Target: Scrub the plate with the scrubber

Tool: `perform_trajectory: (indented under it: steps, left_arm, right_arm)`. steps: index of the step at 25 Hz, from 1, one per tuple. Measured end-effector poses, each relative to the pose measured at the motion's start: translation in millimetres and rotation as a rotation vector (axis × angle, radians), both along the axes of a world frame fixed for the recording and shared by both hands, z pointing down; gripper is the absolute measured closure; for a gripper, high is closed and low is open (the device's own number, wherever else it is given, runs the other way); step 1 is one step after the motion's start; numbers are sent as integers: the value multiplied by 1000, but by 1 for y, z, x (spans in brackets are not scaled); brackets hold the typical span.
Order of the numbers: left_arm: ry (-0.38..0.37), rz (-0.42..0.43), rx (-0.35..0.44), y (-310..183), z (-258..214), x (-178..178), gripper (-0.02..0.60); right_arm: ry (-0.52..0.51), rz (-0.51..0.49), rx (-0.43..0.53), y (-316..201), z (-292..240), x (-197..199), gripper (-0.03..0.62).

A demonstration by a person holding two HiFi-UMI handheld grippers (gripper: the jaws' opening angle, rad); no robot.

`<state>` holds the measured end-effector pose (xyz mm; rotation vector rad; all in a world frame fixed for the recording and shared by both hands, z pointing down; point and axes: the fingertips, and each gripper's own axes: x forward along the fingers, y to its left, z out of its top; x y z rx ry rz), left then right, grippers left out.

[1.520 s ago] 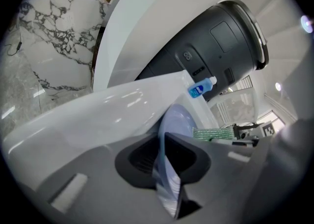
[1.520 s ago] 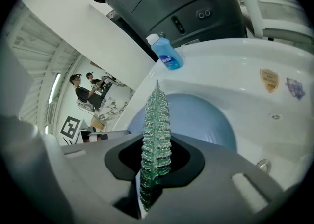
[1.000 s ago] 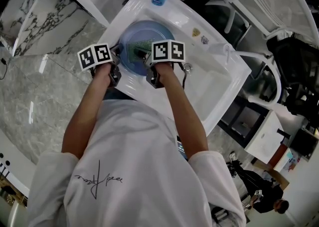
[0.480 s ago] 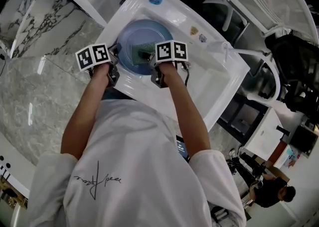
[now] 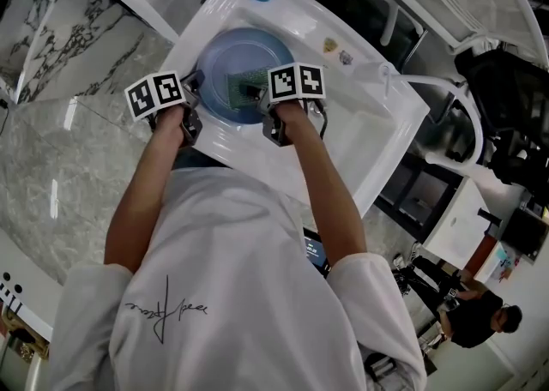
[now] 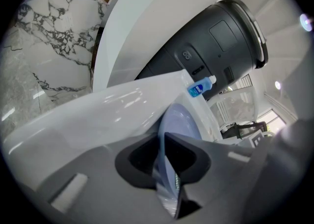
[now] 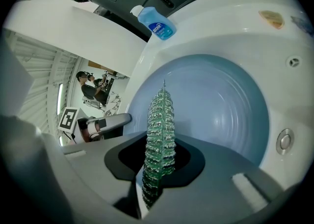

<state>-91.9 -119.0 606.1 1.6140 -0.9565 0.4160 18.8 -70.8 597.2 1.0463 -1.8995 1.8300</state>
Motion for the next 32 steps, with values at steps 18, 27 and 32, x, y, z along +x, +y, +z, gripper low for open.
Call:
perform_trajectory:
  steps: [18,27,32]
  left_arm:
    - [-4,-1,4,0,0,1,486]
    - [1,-2,6,-1,-1,0,486]
    - [9,-2,5,0,0,0,486]
  right_arm:
    - [49,13,-16,7,5,38,534]
    - [91,20,-15,10,6,56,534]
    - [134,38,-11,10,7,73,534]
